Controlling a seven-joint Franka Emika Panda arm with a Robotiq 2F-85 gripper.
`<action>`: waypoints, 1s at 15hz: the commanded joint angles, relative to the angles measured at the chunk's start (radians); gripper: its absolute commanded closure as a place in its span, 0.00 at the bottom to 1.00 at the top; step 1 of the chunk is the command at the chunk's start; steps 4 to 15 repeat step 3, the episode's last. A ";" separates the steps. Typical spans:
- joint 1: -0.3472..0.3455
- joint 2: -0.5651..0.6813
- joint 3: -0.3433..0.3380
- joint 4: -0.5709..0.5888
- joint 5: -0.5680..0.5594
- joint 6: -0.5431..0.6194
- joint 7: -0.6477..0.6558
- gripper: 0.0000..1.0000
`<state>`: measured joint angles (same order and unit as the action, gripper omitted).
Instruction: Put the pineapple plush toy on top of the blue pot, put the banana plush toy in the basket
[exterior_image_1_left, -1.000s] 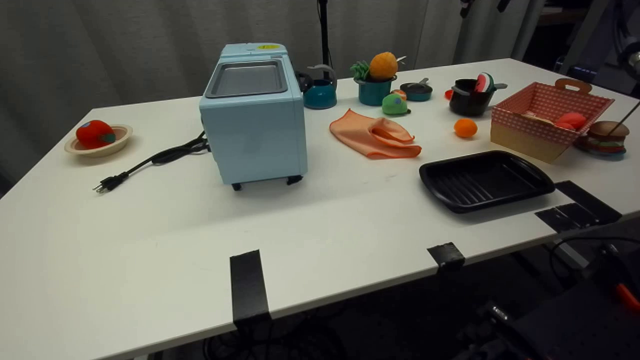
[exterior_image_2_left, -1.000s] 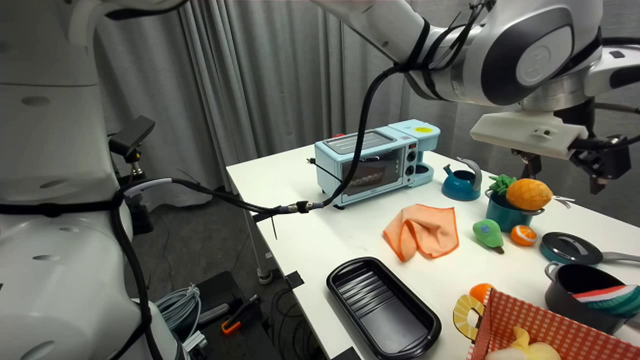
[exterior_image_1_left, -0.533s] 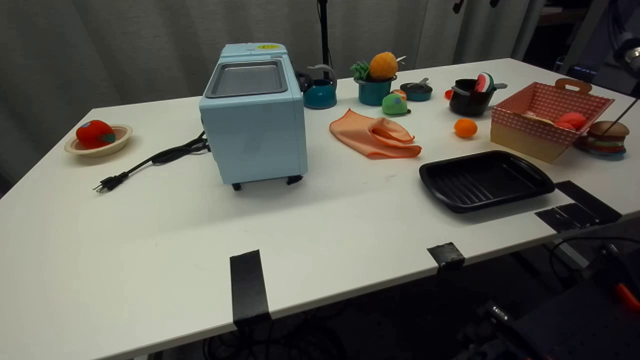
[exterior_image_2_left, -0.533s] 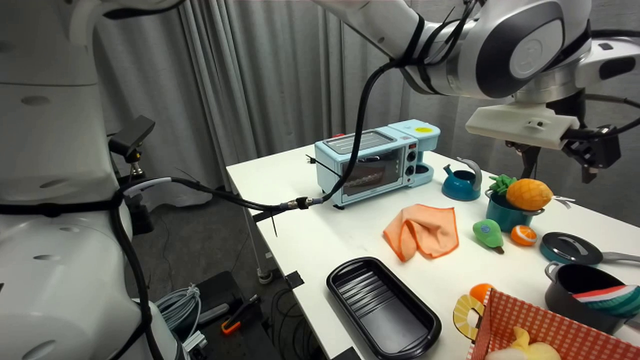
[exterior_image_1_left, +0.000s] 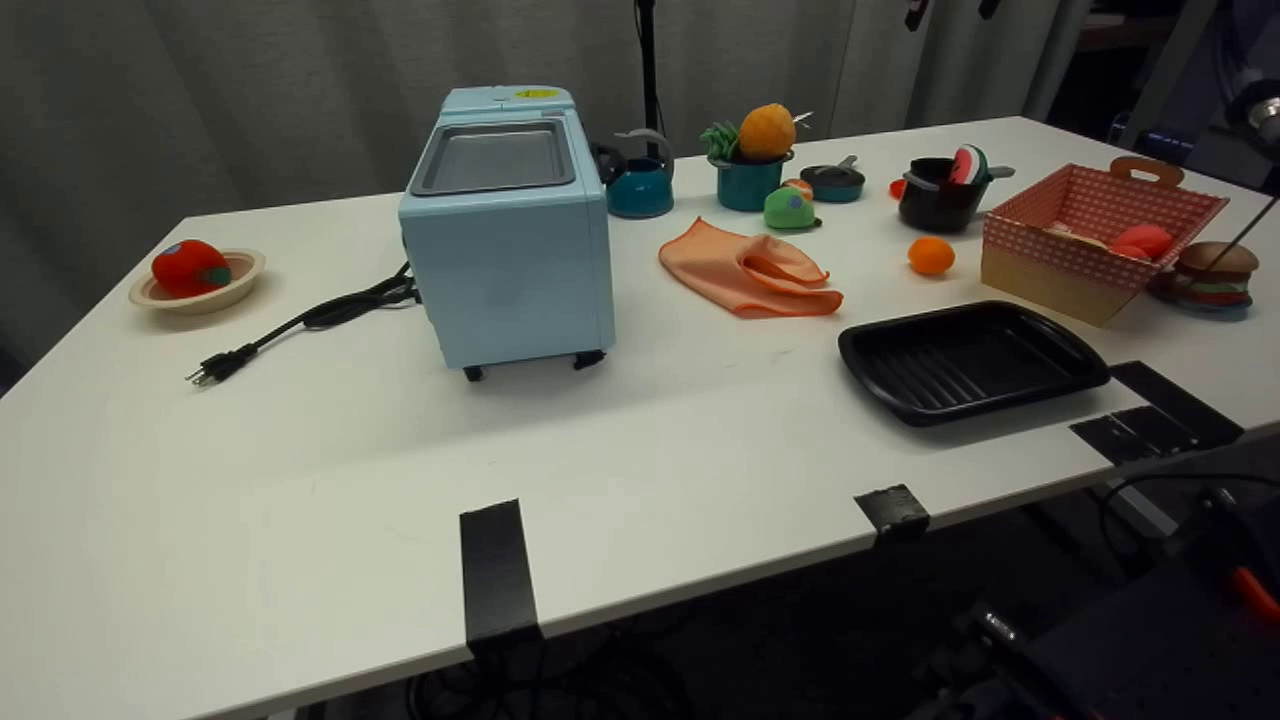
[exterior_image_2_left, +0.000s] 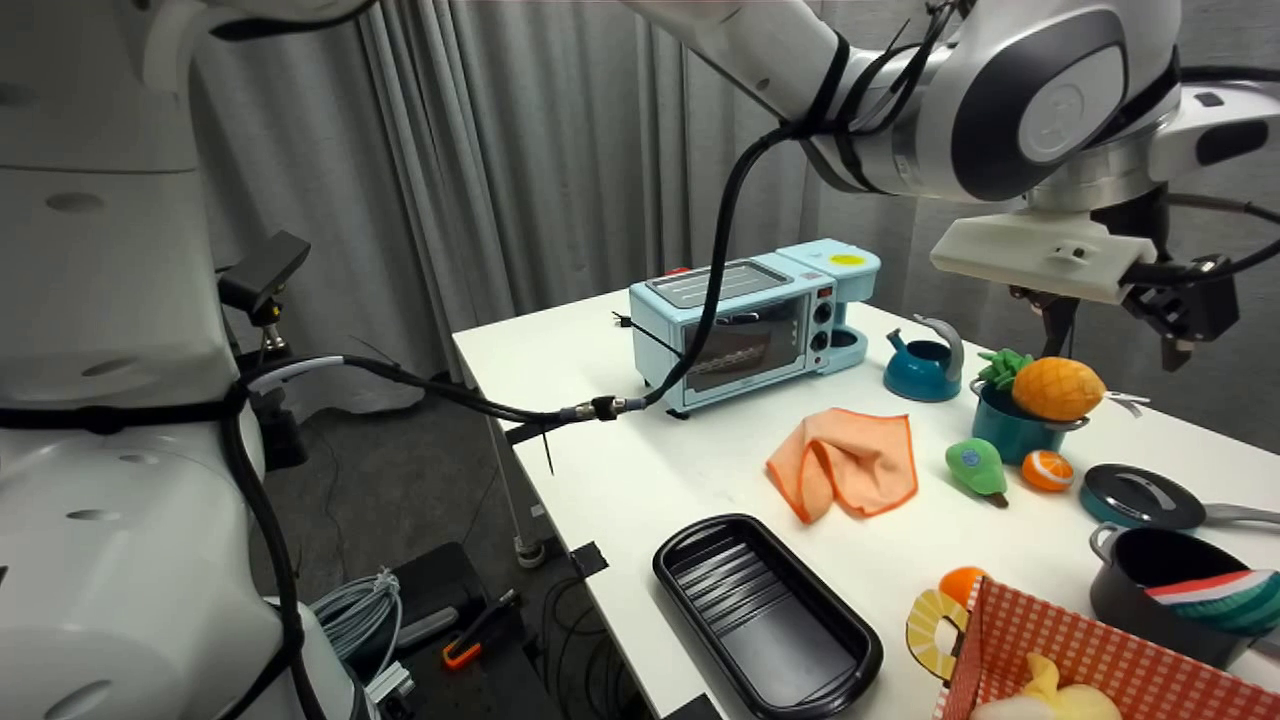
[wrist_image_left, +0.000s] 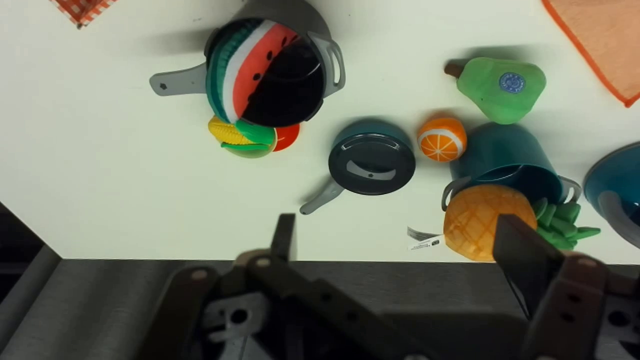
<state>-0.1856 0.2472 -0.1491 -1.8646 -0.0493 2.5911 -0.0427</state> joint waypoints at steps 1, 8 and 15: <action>0.002 0.000 -0.003 0.003 0.003 -0.003 -0.003 0.00; 0.002 0.000 -0.003 0.003 0.003 -0.003 -0.003 0.00; 0.002 0.000 -0.003 0.003 0.003 -0.003 -0.003 0.00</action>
